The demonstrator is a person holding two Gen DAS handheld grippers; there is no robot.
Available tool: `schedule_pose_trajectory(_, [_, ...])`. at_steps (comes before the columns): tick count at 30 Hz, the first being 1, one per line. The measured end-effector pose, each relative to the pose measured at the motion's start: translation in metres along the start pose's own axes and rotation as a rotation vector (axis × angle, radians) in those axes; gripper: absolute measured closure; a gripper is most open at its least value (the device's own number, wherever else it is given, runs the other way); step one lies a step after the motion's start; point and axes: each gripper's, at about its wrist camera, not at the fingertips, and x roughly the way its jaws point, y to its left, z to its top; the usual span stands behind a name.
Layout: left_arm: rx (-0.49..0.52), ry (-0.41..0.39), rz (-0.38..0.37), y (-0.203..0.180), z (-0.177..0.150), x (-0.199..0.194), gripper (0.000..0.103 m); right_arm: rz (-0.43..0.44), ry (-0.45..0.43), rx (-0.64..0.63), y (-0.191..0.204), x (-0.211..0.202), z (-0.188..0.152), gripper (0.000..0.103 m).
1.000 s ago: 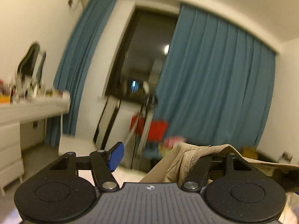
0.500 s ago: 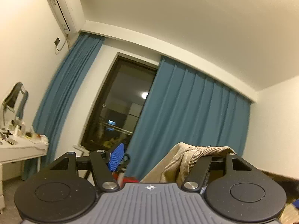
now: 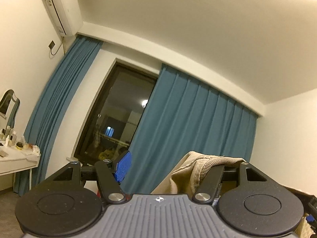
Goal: Fold clothes
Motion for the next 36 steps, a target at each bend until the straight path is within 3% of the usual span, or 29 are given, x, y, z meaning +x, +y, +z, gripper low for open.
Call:
schedule_pose_trajectory(3, [0.004,0.058,0.025,0.006,-0.033,0.044,0.036,-0.023,0.051,-0.036,-0.013,0.031,-0.019,0.02])
schedule_pose_trajectory(7, [0.015,0.133,0.064,0.026,-0.099,0.121,0.035,-0.061,0.159,-0.07,-0.038,0.082,-0.075,0.02])
schedule_pose_trajectory(12, [0.029,0.227,0.114,0.05,-0.182,0.216,0.034,-0.108,0.267,-0.129,-0.073,0.17,-0.168,0.02])
schedule_pose_trajectory(16, [0.044,0.274,0.165,0.086,-0.272,0.309,0.03,-0.15,0.36,-0.17,-0.107,0.249,-0.258,0.02])
schedule_pose_trajectory(19, [0.045,0.368,0.197,0.117,-0.353,0.384,0.03,-0.191,0.447,-0.202,-0.139,0.308,-0.335,0.021])
schedule_pose_trajectory(23, [0.011,0.571,0.239,0.162,-0.478,0.465,0.031,-0.249,0.628,-0.259,-0.188,0.366,-0.45,0.021])
schedule_pose_trajectory(26, [-0.006,0.763,0.287,0.192,-0.563,0.505,0.031,-0.257,0.792,-0.284,-0.219,0.39,-0.528,0.022])
schedule_pose_trajectory(28, [-0.001,0.875,0.302,0.21,-0.603,0.521,0.031,-0.275,0.928,-0.298,-0.236,0.406,-0.569,0.022])
schedule_pose_trajectory(30, [0.024,0.973,0.309,0.22,-0.629,0.534,0.031,-0.288,1.09,-0.312,-0.248,0.418,-0.603,0.022])
schedule_pose_trajectory(32, [0.052,1.048,0.287,0.223,-0.636,0.545,0.026,-0.239,1.231,-0.317,-0.251,0.427,-0.621,0.022])
schedule_pose_trajectory(36, [0.142,1.172,0.183,0.208,-0.637,0.552,0.014,-0.093,1.391,-0.447,-0.231,0.428,-0.631,0.022])
